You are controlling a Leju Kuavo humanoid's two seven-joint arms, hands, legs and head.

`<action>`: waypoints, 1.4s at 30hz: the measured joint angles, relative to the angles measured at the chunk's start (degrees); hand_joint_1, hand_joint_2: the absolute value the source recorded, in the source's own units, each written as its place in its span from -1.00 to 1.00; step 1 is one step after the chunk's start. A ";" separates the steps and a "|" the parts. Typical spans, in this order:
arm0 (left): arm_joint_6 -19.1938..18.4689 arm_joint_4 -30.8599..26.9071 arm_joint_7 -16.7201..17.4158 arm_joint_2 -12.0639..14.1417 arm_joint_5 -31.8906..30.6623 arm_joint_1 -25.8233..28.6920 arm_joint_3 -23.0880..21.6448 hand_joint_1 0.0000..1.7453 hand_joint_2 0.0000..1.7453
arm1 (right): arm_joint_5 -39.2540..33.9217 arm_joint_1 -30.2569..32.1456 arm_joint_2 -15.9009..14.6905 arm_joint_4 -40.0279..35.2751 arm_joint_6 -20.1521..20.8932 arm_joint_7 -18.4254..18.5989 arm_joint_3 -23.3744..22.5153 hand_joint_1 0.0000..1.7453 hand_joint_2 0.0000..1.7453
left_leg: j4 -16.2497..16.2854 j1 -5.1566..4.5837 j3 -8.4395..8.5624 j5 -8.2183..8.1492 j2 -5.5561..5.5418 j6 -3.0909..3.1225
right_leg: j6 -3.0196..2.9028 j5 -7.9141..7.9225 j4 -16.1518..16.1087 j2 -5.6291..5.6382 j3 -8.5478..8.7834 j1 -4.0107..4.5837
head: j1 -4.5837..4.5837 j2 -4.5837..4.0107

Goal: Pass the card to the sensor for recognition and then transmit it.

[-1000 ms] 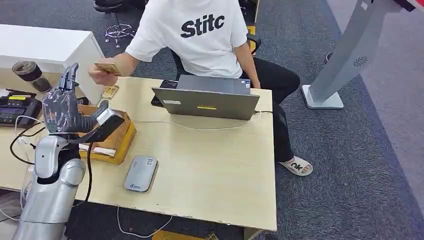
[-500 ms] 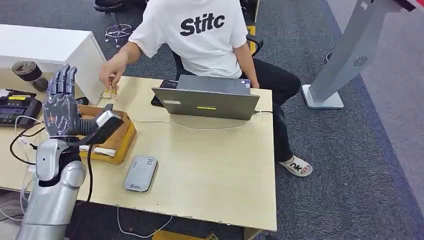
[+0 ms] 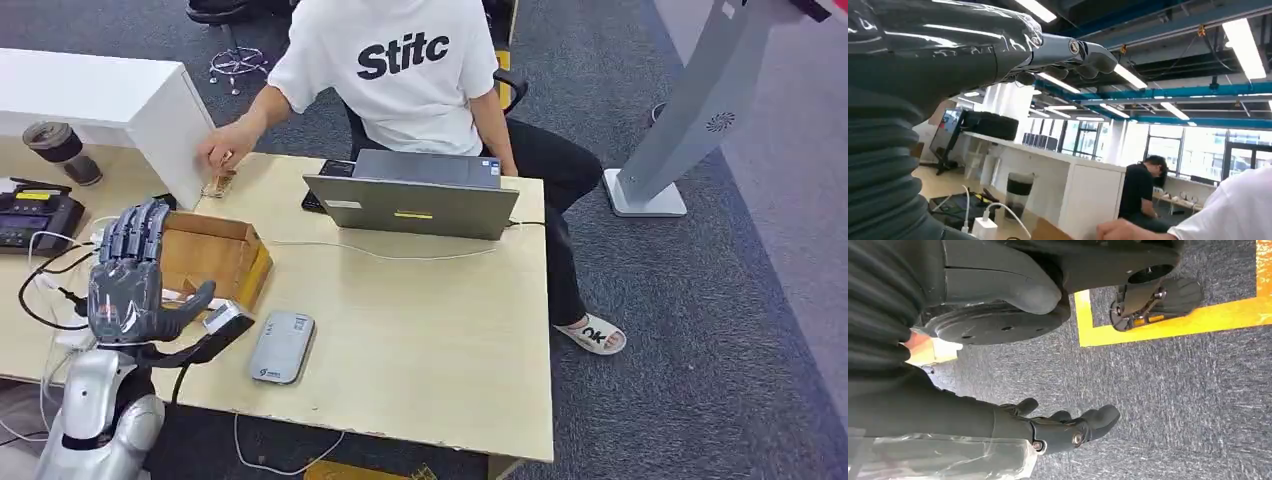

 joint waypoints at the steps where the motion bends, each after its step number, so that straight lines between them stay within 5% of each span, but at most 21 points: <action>1: 0.35 -0.70 -0.09 0.00 -0.55 0.99 0.17 -1.00 1.00 | 0.00 0.02 0.00 0.00 0.13 0.09 -0.04 -1.00 1.00 | 0.00 0.00 0.00 0.00 0.00 0.00 | 0.00 0.00 0.00 0.00 0.00 0.00 | 0.02 0.00; 4: -1.15 -1.81 0.66 0.02 -2.84 3.23 0.83 -1.00 1.00 | -0.20 0.08 0.00 0.00 0.68 0.11 -0.33 -1.00 1.00 | 0.00 0.00 0.01 0.01 -0.01 0.00 | 0.00 0.00 0.00 -0.02 0.01 0.00 | 0.00 0.00; 8: -8.81 -2.18 2.47 2.12 -3.84 5.65 1.14 -1.00 1.00 | -1.20 0.29 0.02 0.00 0.96 -0.50 -0.92 -1.00 1.00 | 0.00 0.00 0.01 0.01 0.03 -0.01 | -0.01 0.02 0.01 0.01 -0.01 0.05 | -0.02 0.00; 26: -11.45 -2.16 4.33 5.31 -0.85 9.80 3.69 -1.00 1.00 | -0.85 0.65 0.02 0.02 1.84 -0.31 -1.36 -1.00 1.00 | 0.00 0.06 0.00 0.02 0.00 -0.02 | -0.01 0.01 0.01 -0.02 0.00 0.05 | 0.00 0.00; 42: -15.00 5.73 1.60 6.12 1.88 4.41 4.89 -1.00 1.00 | 1.07 0.74 0.04 0.04 1.64 0.00 -1.36 -1.00 1.00 | 0.00 0.06 0.00 0.02 0.02 -0.01 | -0.01 0.02 0.01 -0.02 -0.02 0.05 | 0.00 0.00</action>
